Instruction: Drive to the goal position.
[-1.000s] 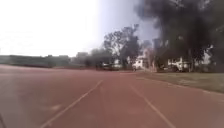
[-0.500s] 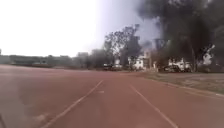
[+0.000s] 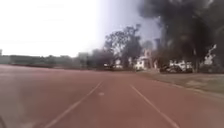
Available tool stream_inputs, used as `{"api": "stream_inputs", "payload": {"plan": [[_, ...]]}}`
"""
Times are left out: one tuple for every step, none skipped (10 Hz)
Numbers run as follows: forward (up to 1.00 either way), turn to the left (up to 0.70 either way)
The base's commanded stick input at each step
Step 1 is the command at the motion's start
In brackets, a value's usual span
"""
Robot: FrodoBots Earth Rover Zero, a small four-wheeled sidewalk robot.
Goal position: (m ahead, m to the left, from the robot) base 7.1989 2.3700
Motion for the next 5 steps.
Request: {"api": "stream_inputs", "payload": {"plan": [[0.7, 0.0], [0.7, 0.0], [0.7, 0.0], [0.7, 0.0], [0.7, 0.0]]}}
